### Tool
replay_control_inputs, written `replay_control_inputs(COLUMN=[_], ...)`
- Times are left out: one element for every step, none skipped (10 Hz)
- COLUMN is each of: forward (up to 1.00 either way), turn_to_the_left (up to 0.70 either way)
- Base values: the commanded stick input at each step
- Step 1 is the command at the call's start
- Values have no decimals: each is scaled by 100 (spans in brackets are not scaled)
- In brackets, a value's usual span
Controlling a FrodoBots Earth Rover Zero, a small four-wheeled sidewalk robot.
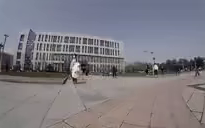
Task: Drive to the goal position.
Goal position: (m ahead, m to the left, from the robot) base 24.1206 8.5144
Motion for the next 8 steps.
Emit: replay_control_inputs(forward=[100, 100, 100, 100, 100, 100, 100, 100], turn_to_the_left=[-2, -1, 0, 0, 0, 0, 0, 0])
